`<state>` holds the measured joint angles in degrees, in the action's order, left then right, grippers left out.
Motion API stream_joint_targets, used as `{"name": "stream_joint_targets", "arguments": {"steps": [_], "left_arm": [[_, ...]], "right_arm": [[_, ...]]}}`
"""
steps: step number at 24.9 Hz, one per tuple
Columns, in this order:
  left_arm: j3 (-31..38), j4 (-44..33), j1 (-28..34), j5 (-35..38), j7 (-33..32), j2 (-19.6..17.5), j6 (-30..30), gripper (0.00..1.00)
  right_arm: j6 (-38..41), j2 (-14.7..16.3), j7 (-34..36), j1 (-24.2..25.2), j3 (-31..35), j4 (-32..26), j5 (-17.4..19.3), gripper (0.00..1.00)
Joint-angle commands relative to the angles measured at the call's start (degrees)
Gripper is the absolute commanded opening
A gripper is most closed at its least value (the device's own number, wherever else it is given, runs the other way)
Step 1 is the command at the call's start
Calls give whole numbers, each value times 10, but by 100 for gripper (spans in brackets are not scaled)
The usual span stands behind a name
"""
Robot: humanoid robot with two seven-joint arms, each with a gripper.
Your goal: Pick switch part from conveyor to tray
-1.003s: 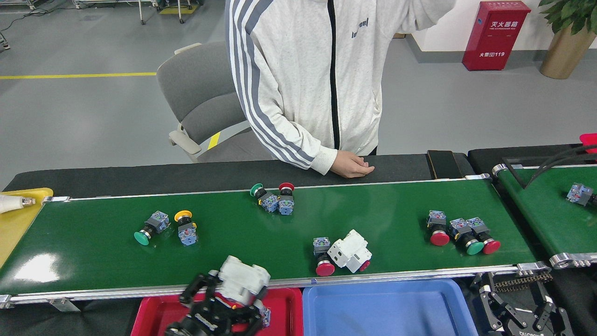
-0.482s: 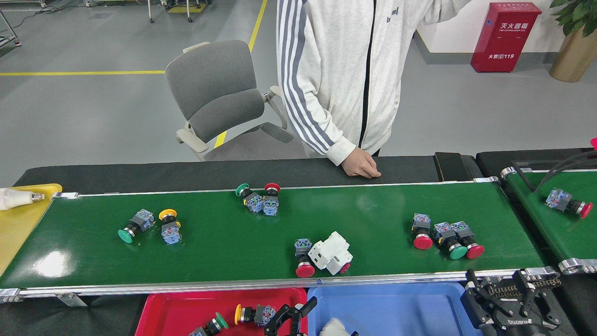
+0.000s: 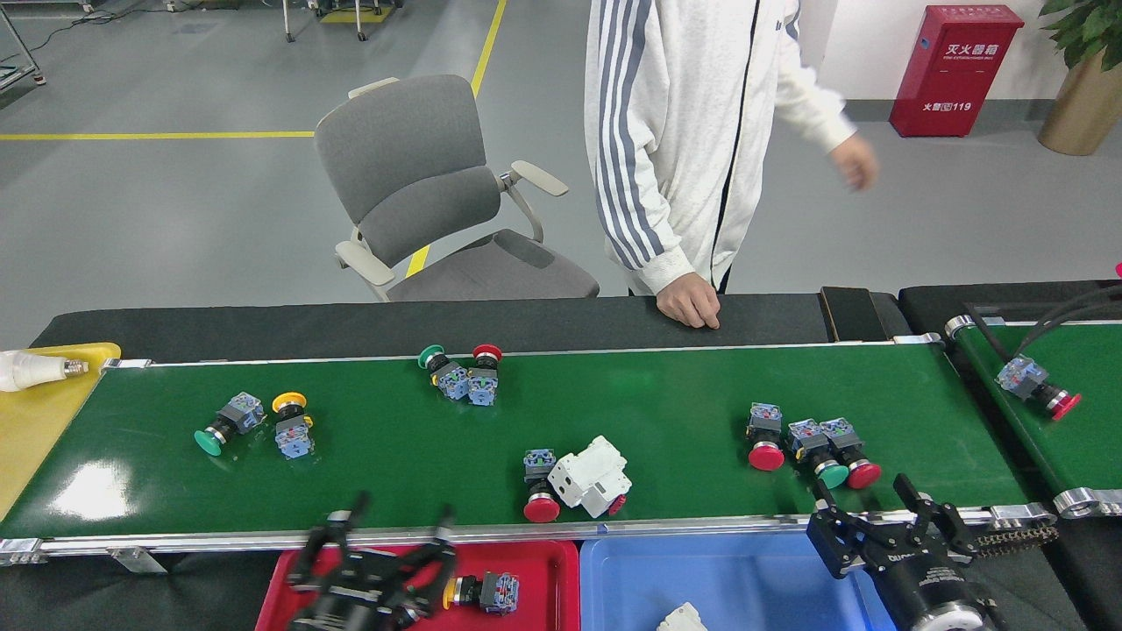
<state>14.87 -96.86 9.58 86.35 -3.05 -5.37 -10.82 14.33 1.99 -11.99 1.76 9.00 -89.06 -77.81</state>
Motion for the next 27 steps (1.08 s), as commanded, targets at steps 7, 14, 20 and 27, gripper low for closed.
{"name": "stream_joint_targets", "arguments": {"steps": [7, 14, 20, 27], "left_arm": [[25, 70, -42, -72, -3, -51, -44, 100], [-22, 223, -181, -74, -17, -70, -32, 100], [-23, 353, -263, -73, -15, -97, 11, 100], [-23, 476, -320, -75, -9, -119, 43, 100]], "right_arm": [[-27, 5, -13, -52, -57, 34, -1, 100], [-48, 5, -15, -113, -99, 107, -2, 81], [-29, 29, -15, -125, -142, 109, 6, 2], [153, 10, -14, -66, -174, -19, 28, 2]]}}
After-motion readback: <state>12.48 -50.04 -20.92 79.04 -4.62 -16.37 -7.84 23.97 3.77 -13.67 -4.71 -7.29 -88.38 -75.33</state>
